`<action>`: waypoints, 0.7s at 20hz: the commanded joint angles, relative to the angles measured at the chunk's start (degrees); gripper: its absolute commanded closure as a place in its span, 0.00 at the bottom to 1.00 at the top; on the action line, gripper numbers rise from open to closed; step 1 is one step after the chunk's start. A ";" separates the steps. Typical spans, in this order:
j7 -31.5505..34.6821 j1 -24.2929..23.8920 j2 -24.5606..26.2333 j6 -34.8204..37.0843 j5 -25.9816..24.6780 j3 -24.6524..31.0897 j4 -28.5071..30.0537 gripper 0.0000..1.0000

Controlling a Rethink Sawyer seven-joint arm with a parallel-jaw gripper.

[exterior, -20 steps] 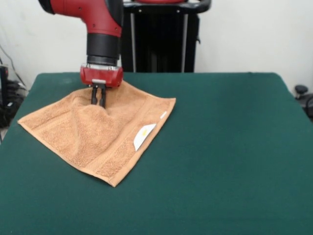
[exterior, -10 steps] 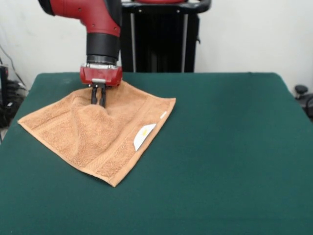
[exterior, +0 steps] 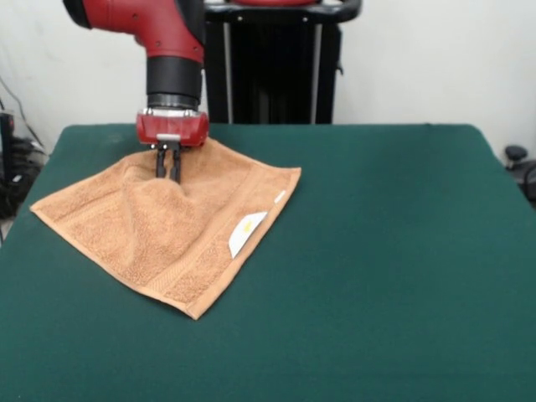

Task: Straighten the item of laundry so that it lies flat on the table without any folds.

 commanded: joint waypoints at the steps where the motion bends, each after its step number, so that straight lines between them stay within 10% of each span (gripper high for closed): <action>1: 3.30 -2.91 14.57 28.76 -3.76 3.15 2.03 1.00; 14: 6.49 -1.37 15.75 26.76 0.96 5.58 5.18 1.00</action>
